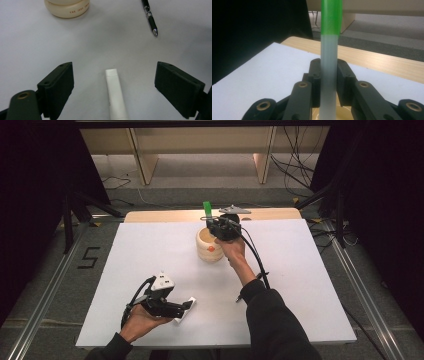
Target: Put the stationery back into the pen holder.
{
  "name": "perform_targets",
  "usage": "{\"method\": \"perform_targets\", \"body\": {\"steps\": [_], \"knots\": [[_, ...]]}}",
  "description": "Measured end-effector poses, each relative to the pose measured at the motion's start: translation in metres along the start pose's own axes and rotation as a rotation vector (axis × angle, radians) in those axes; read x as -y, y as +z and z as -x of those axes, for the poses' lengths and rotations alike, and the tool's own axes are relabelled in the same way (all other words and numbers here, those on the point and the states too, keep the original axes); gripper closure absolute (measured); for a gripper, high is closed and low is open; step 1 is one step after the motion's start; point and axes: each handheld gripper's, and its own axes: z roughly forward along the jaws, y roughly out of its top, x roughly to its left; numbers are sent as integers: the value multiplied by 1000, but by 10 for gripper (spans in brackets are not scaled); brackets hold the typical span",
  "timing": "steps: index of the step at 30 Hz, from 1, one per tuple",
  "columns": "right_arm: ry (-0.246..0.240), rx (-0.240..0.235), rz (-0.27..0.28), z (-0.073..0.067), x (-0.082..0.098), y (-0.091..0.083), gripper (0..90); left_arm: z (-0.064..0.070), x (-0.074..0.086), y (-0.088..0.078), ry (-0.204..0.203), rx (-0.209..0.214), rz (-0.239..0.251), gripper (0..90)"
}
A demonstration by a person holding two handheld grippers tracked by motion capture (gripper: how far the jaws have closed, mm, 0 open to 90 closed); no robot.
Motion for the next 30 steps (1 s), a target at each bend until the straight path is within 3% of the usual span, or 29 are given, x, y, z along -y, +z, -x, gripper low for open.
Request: {"method": "perform_targets", "body": {"steps": [4, 30], "knots": [[-25, 8, -6, -1, 2, 2, 766, 1, 1, 2, 3, -1, -9, 154], [-32, 48, -32, -3, 10, 12, 764, 0, 2, 6, 10, -13, -58, 154]]}}
